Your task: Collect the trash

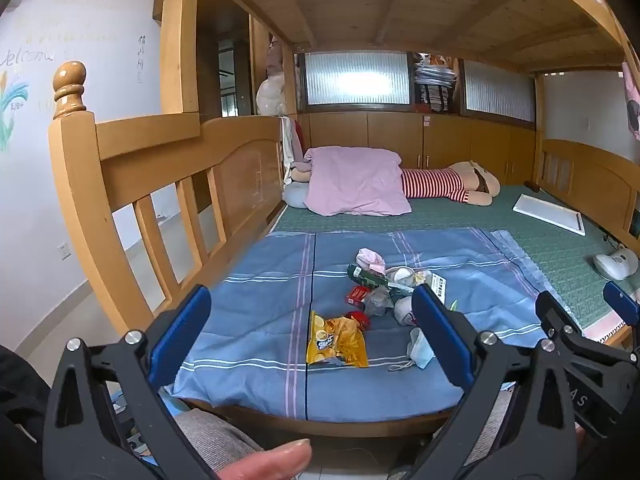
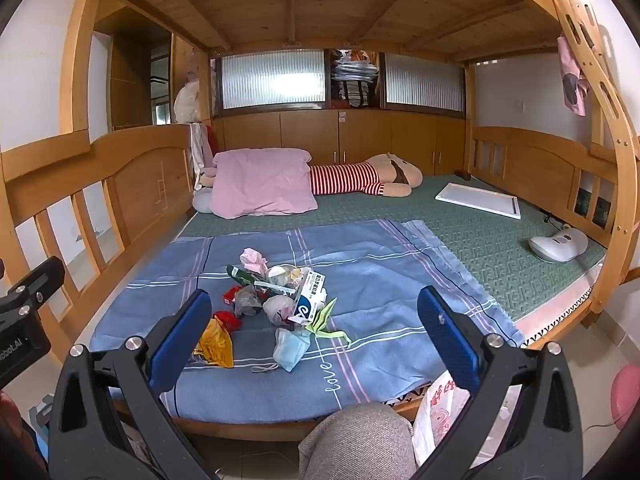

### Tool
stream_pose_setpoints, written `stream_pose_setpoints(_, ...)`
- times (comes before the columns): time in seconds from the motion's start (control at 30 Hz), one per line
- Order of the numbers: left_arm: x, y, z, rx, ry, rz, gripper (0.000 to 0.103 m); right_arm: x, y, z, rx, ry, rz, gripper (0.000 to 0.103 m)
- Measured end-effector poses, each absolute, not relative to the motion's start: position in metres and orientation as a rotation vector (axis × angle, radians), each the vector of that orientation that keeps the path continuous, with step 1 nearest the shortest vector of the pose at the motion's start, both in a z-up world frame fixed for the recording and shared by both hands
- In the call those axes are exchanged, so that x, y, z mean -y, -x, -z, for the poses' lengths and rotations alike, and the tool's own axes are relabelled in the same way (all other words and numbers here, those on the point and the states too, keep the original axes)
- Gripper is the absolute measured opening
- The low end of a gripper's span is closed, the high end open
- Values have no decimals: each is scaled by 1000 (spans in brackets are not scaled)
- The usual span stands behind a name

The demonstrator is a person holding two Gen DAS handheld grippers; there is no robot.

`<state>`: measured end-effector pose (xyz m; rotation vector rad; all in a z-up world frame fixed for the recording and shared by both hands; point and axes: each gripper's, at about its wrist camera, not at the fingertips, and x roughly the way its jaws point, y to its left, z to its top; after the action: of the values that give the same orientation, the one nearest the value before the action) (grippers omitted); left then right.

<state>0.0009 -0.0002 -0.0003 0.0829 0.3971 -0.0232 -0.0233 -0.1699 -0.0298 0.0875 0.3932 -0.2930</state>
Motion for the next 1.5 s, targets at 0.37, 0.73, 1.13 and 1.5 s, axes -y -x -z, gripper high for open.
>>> stream_pose_setpoints(0.37, -1, -2, 1, -387, -84, 20, 100, 170, 21, 33, -403, -93, 291, 100)
stream_pose_setpoints(0.73, -3, -2, 3, -388, -83, 18, 100, 171, 23, 33, -406, -100, 295, 100)
stream_pose_setpoints(1.13, -5, 1, 2, -378, -76, 17, 100, 173, 23, 36, -406, -100, 296, 100)
stream_pose_setpoints(1.5, -6, -3, -2, -399, -51, 26, 100, 173, 23, 33, -400, -101, 293, 100)
